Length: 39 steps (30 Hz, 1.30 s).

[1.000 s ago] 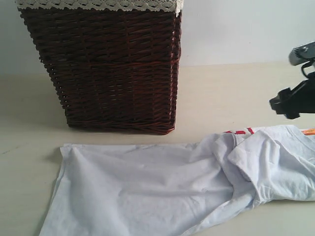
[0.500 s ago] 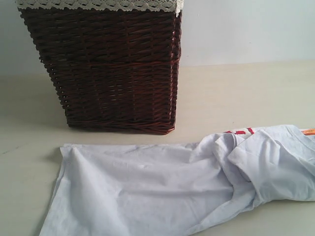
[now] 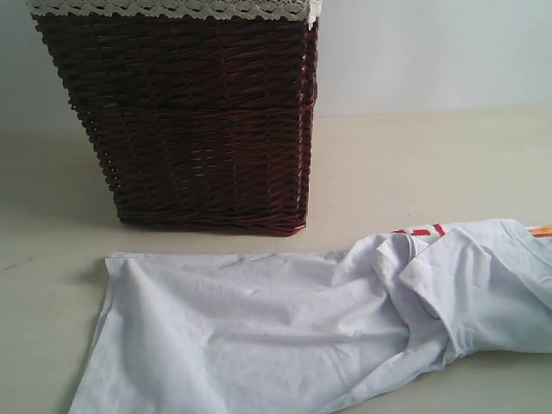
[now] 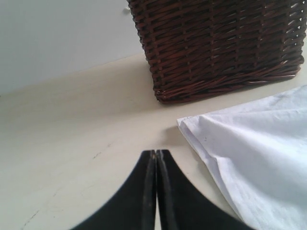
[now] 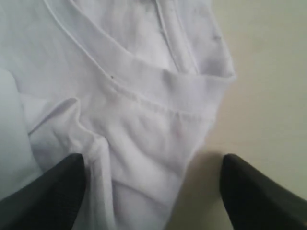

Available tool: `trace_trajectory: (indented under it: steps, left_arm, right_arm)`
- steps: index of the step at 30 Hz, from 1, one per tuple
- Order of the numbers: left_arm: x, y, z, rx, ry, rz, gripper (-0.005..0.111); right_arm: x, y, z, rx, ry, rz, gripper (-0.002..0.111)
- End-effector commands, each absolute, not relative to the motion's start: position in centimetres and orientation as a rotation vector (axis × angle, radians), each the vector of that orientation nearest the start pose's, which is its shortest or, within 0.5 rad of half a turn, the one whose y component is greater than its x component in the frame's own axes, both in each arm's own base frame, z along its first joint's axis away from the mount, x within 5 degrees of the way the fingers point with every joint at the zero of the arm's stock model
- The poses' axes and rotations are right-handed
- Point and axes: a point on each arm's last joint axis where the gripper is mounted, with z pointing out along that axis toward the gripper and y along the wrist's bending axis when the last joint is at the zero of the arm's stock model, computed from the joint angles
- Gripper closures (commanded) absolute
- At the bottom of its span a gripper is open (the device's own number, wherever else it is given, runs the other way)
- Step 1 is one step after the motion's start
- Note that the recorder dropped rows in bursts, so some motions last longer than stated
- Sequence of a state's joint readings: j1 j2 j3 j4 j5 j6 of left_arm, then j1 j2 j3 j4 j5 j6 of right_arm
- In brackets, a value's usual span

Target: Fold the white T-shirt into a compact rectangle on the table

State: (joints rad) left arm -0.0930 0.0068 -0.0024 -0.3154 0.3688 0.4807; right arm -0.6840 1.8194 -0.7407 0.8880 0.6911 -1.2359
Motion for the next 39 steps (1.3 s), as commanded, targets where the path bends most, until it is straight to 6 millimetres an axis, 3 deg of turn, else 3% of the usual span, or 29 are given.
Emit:
trace_trajectory:
  steps: [1,8,13,21,24,27,30,32,36,39]
  left_arm:
    - [5.2,-1.5,18.2,0.323,1.801,-0.041,0.104]
    - [5.2,-1.5,18.2,0.323,1.801,-0.041,0.104]
    - [5.2,-1.5,18.2,0.323,1.801,-0.041,0.104]
    - [5.2,-1.5,18.2,0.323,1.801,-0.041,0.104]
    - [5.2,-1.5,18.2,0.323,1.801,-0.041,0.104]
    - [5.2,-1.5,18.2,0.323,1.801,-0.041,0.104]
    - [5.2,-1.5,18.2,0.323,1.801,-0.041,0.104]
    - [5.2,-1.5,18.2,0.323,1.801,-0.041,0.104]
    - [5.2,-1.5,18.2,0.323,1.801,-0.041,0.104]
    - [5.2,-1.5,18.2,0.323,1.801,-0.041,0.104]
  right_arm:
    - [24.5,-13.7,9.6,0.248,2.698,0.634,0.033]
    - [25.5,-12.6,10.6,0.151,2.561,0.877,0.037]
    - [24.9,-12.5,10.3,0.056,2.618,0.872,0.041]
    - [24.9,-12.4,10.4,0.023,2.603,0.890,0.091]
    - [25.0,-11.9,10.9,-0.064,2.545,0.942,0.108]
    - [25.0,-11.3,11.6,-0.093,2.472,1.060,0.108]
    - [24.5,-11.3,11.3,-0.099,2.536,1.067,0.108]
    - [23.8,-12.3,10.9,-0.077,2.590,1.018,0.108]
    - [21.2,-17.2,10.3,0.170,2.595,0.806,0.108]
    - [18.9,-19.7,10.0,0.182,2.622,0.685,0.108]
